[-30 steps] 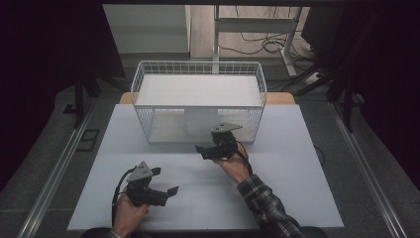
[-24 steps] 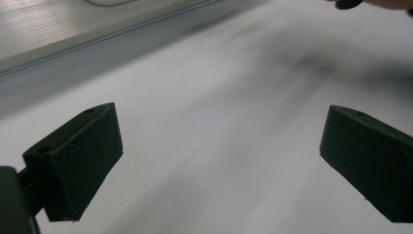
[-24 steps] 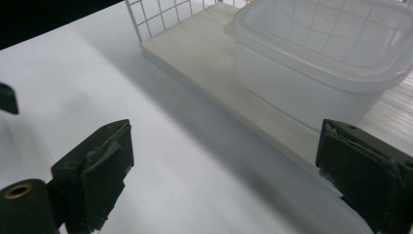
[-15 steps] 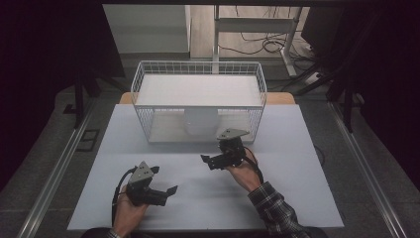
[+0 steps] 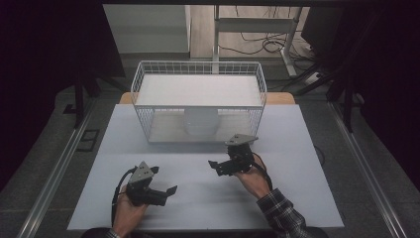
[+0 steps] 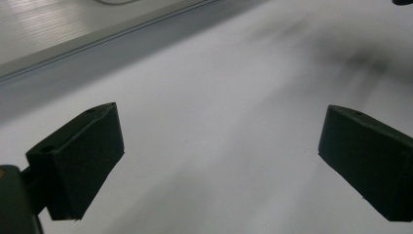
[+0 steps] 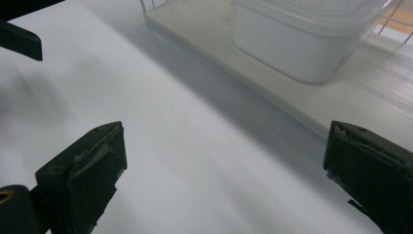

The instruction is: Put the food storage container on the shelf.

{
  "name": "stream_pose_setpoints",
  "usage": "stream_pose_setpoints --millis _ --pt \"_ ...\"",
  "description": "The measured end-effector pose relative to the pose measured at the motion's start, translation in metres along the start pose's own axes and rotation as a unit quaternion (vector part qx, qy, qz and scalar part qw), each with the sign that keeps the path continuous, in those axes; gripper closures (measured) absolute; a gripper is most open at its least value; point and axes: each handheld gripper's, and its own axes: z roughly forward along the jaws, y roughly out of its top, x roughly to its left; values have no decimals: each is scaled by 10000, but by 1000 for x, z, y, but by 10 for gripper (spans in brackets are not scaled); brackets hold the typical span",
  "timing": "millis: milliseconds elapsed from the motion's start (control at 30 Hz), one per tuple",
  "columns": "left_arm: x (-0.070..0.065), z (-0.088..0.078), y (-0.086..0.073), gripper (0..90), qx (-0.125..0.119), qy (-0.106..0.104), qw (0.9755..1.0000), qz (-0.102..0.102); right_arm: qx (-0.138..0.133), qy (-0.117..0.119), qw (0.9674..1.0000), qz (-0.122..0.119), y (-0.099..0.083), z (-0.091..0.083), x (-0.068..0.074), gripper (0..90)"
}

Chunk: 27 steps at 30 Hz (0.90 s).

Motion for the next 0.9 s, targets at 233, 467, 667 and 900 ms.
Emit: stream_pose_setpoints --millis 233,467,667,900 --pt "0 1 0 27 70 9 10000 12 44 2 10000 48 -11 -11 0 17" --pt "1 1 -1 27 123 47 9999 -6 62 31 10000 59 -19 -21 0 5" --pt "3 0 -1 27 165 60 9998 -13 87 -38 9999 75 -26 -33 -2 0" --pt "4 -4 -1 28 204 134 9997 2 133 -192 9996 154 -36 -52 -5 0"
